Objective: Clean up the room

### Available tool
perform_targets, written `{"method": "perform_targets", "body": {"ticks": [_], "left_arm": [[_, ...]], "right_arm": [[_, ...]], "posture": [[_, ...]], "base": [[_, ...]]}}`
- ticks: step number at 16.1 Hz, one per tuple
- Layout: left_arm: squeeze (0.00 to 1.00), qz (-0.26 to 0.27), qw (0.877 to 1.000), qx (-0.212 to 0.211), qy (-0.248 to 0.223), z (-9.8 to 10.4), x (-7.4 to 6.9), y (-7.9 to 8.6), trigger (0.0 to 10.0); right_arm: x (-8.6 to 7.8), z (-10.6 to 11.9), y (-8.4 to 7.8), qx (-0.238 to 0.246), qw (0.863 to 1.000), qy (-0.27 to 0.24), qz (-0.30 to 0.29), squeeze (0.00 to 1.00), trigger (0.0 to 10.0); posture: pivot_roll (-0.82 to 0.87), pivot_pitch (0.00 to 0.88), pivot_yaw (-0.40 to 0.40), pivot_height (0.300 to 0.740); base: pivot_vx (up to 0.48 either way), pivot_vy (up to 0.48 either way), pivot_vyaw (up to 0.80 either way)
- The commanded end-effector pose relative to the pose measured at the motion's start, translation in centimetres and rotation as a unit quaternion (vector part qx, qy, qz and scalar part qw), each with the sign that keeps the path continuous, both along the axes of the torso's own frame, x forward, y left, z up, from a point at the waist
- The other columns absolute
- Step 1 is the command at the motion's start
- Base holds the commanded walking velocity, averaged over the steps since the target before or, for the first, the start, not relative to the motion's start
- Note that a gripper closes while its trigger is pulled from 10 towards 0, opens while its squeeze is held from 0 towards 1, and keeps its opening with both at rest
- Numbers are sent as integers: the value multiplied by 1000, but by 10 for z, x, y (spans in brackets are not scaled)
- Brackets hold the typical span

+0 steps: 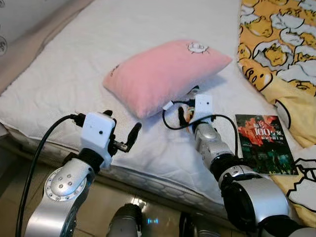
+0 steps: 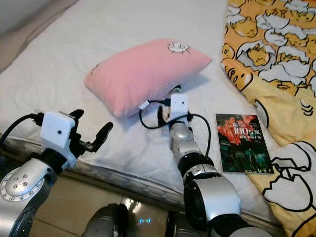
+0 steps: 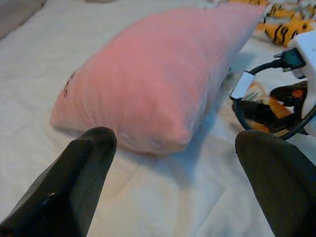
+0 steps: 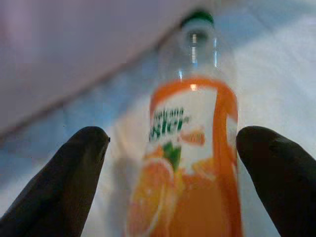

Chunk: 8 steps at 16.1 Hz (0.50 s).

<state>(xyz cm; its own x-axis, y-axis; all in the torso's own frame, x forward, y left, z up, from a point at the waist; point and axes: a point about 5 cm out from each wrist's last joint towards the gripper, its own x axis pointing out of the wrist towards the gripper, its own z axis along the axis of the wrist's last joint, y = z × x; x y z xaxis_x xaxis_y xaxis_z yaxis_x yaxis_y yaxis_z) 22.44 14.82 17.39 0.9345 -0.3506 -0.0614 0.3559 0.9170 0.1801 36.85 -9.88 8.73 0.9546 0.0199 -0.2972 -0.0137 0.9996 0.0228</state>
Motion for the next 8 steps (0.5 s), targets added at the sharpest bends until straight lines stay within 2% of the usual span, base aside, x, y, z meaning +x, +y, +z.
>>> {"method": "perform_targets", "body": {"ticks": [1,6,7,8], "left_arm": [[0,1,1000,4,-1,3,-1,0,10000],[0,-3,1000,5,-1,5,5,-3,10000],[0,-3,1000,6,-3,5,6,-3,10000],[0,-5,1000,7,-6,7,8,-4,10000]], "right_arm": [[-1,-2,0,-1,1000,8,-3,0,10000],[-4,-10,-6,1,999,37,-26,0,10000],[-4,-11,-6,7,999,45,-28,0,8745],[-4,-11,-6,16,998,46,-29,0,2471]], "posture": [[444,262,-3,727],[429,251,1,727],[428,247,0,727],[428,243,-2,727]], "base": [[0,0,0],[0,0,0],[0,0,0],[0,0,0]]}}
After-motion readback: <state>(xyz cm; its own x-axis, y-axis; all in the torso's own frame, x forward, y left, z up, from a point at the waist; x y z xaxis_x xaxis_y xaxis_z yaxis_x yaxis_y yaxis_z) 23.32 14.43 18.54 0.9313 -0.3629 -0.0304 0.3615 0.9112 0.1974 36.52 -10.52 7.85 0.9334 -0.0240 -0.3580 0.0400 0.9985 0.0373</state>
